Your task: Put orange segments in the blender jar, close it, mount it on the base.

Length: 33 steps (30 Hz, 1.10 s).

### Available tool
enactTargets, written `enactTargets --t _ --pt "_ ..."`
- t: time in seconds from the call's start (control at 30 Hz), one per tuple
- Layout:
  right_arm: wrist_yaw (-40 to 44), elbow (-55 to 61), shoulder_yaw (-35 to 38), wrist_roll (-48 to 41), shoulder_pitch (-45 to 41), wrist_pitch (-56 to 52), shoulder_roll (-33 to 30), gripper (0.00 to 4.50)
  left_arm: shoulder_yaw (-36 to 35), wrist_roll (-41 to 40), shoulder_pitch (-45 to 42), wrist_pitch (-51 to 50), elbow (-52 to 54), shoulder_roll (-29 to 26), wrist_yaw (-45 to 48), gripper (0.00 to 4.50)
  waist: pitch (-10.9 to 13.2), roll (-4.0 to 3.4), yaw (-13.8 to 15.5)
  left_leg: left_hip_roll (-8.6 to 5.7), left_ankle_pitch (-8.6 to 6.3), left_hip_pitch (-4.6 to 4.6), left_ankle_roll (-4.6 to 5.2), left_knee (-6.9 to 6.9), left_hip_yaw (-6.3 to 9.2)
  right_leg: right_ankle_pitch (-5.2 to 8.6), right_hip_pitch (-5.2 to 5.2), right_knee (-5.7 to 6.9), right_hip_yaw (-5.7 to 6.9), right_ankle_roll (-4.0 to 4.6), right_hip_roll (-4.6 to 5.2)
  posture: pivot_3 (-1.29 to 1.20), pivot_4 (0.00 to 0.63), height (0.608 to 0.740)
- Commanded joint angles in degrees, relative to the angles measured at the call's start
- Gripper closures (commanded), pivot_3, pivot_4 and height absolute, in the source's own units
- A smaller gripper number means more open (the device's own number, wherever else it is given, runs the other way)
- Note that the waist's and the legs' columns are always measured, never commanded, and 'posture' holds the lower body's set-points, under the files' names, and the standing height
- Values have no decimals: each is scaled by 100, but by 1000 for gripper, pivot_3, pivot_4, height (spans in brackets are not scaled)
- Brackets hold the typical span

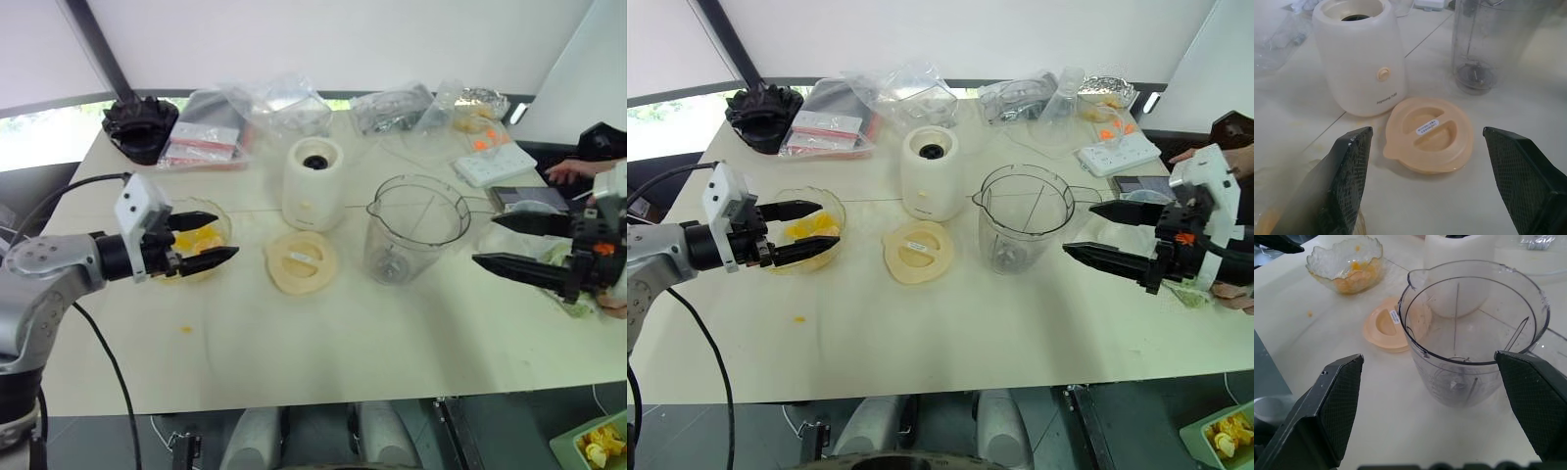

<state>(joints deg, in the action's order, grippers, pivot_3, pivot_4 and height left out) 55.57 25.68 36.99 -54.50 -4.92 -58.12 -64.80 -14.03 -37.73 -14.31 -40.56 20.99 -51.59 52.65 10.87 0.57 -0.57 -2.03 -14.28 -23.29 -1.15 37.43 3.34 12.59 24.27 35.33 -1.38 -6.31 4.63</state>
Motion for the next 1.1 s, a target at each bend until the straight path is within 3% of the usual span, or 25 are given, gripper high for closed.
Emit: enactTargets --t 0.03,0.73,0.97,1.1 --pt "25 54 159 -39 -81 52 -138 35 -15 31 -88 143 86 -50 56 737 0 0 0 0 0 0 0 0 0 0 0 0 0 0 0 0 150 740" --pt "20 -2 -201 -29 -320 148 -89 35 -126 -111 -232 -197 140 -132 -153 737 0 0 -2 0 0 0 0 1 0 0 0 2 0 -1 0 0 150 740" --pt "-32 -10 -413 -4 -458 216 -52 35 334 957 -756 514 -1286 -658 125 737 0 0 -4 -2 0 1 0 1 -2 0 1 5 0 0 -2 0 150 740" --pt "-148 77 -492 -19 -462 245 57 35 831 1601 -1365 441 -2581 -468 -245 737 0 0 -3 -2 0 1 0 1 0 0 1 5 1 -1 -3 0 150 740"
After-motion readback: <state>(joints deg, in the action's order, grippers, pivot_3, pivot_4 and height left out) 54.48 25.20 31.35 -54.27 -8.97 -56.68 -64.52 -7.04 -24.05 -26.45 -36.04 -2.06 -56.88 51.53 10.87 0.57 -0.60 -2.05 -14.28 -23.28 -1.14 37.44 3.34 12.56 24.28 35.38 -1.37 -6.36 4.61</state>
